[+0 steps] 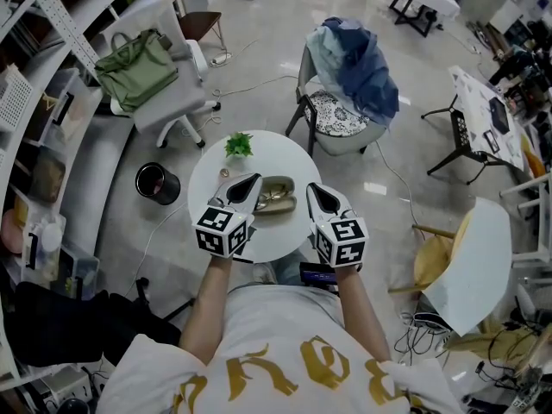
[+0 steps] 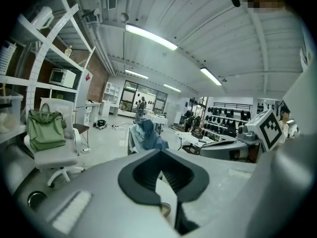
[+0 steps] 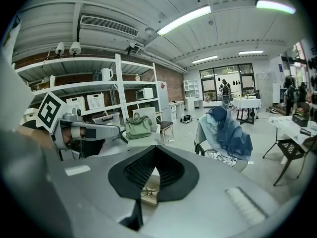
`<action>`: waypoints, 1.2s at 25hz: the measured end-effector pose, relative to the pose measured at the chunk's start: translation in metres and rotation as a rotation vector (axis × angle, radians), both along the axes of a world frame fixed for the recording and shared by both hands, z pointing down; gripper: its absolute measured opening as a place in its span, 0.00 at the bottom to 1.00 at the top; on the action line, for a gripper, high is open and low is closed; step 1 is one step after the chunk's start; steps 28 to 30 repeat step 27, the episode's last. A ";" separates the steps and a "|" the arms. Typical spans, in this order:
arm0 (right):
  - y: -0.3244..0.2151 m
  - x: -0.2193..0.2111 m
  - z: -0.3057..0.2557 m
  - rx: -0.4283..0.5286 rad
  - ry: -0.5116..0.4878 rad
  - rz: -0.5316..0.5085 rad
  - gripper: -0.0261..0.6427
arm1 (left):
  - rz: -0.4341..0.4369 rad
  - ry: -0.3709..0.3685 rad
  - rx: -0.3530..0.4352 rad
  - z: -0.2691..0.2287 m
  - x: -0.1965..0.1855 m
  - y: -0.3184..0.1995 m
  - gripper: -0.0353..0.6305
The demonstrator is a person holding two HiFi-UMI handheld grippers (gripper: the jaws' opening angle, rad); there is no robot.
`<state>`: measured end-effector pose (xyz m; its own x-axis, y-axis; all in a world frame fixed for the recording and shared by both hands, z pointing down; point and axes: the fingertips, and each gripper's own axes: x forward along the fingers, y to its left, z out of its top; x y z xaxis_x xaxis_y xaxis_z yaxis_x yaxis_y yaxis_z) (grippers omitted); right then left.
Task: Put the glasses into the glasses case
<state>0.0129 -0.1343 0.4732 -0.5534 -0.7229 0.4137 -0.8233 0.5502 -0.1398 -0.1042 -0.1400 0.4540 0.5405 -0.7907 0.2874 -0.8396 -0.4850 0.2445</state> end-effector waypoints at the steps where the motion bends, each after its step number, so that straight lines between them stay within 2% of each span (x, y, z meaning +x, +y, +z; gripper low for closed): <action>1: 0.000 0.000 0.000 -0.001 0.000 -0.002 0.07 | 0.001 -0.002 0.000 0.000 0.000 0.000 0.05; 30: 0.007 -0.010 0.012 -0.029 -0.002 -0.015 0.07 | 0.003 -0.028 -0.023 0.014 -0.009 0.007 0.05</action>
